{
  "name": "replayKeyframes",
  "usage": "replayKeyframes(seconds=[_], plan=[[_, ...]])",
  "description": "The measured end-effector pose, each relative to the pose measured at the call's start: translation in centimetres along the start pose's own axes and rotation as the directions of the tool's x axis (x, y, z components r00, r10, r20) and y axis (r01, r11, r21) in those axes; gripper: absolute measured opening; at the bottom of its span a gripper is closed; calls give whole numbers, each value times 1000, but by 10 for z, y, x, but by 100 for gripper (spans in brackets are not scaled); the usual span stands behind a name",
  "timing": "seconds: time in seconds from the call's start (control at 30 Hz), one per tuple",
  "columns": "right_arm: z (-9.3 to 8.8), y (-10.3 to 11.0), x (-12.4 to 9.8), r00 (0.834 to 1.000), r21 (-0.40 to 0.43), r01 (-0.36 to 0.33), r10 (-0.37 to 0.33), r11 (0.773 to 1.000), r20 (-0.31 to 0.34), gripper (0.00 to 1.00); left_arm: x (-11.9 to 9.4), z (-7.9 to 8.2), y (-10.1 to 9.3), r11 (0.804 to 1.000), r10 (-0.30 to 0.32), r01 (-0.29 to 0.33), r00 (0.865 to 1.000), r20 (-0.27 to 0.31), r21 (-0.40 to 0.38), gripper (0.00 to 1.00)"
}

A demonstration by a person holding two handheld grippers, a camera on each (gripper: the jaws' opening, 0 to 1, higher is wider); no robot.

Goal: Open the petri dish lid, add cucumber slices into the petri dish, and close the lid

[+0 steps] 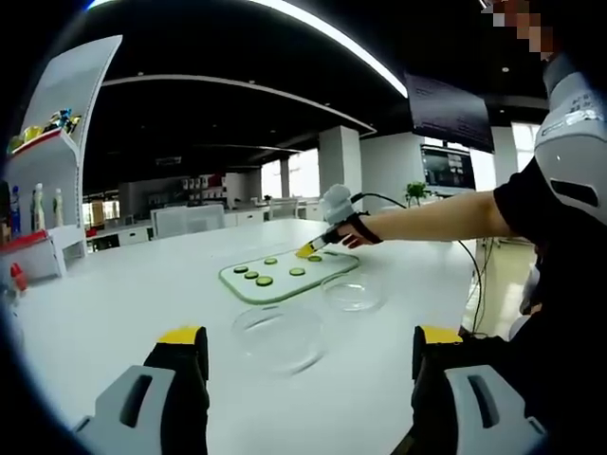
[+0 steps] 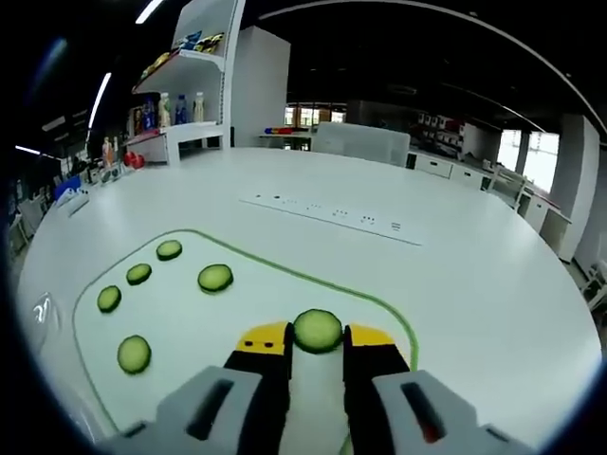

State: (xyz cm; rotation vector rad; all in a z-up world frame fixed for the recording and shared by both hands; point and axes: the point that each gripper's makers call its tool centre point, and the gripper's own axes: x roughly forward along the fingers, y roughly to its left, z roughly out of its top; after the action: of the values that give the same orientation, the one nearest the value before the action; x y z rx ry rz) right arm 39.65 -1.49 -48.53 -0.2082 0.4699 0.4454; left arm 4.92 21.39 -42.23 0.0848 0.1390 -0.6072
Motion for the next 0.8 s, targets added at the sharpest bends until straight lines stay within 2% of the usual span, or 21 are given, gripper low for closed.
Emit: replayKeyframes(seconds=[0.2, 0.63, 0.8], plan=[[1, -5, 3, 1000, -9, 2, -2, 1000, 0, 16, -1, 1, -1, 1000, -1, 1, 1000, -1, 3, 87], [0, 1, -3, 1000, -64, 14, -14, 998, 4, 15, -2, 2, -3, 1000, -4, 4, 1000, 7, -1, 86], [7, 1, -10, 1000, -55, 7, -6, 998, 17, 15, -2, 1, -2, 1000, -7, 7, 1000, 4, -1, 86]])
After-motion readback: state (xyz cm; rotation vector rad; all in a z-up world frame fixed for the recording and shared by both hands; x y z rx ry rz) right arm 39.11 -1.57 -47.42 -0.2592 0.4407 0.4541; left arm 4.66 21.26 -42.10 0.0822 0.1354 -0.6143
